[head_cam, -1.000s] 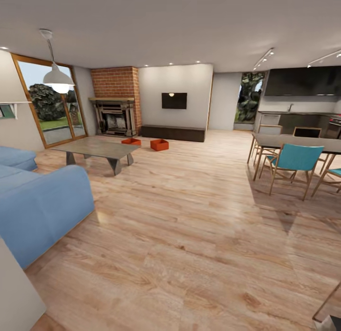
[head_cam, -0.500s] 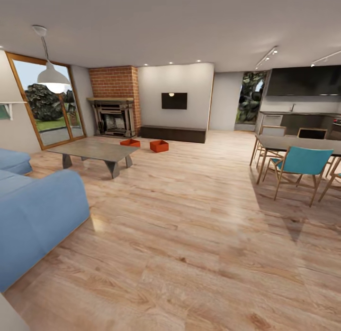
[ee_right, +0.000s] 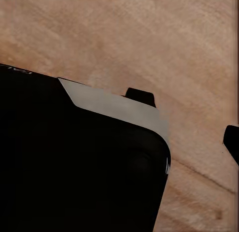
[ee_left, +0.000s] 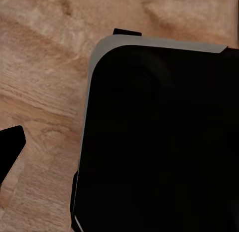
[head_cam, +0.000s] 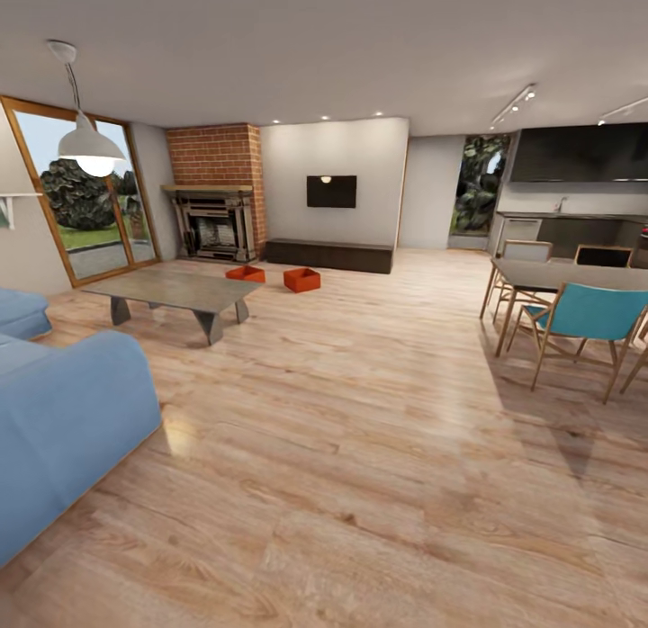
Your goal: Move the two storage containers from the living room to the garage. In the garage, place one container on the floor and stack the other container on top of it (either order is fine).
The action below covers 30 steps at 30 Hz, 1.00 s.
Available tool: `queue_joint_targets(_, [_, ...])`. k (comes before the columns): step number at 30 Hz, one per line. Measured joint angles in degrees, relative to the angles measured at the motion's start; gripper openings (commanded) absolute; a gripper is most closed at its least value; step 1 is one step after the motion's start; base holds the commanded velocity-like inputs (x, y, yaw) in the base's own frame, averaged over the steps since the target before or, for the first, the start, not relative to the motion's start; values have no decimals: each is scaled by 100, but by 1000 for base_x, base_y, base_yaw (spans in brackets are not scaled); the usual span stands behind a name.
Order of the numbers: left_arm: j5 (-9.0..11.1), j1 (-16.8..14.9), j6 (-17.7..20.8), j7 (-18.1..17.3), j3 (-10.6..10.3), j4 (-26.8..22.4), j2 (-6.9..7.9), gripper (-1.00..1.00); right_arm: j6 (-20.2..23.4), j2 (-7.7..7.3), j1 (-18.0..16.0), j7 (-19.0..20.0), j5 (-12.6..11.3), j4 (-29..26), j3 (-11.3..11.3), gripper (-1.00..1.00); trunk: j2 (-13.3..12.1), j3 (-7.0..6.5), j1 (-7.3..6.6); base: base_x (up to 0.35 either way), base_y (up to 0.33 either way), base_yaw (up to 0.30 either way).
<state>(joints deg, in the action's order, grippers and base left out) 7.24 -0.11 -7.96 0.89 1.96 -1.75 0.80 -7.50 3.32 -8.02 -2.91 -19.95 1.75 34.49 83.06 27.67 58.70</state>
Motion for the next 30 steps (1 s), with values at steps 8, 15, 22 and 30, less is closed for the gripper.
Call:
queue_joint_targets(8, [0, 1, 0, 0, 0, 0, 0, 100, 0, -2, 0, 0, -3, 0, -5, 100, 0, 0, 0, 321, 0, 0])
queue_joint_targets(15, [-1, 1, 2, 0, 0, -1, -1, 100, -2, 4, 1, -1, -15, 0, -4, 100, 0, -12, 0, 321, 0, -146])
queue_joint_targets(22, [-1, 0, 2, 0, 0, -1, -1, 100, -2, -3, 1, 0, -16, 0, -7, 100, 0, -33, 0, 321, 0, -226])
queue_joint_targets(30, [0, -1, 1, 0, 0, -1, -1, 100, -1, -4, 0, 0, -19, 0, -8, 100, 0, -52, 0, 321, 0, -176])
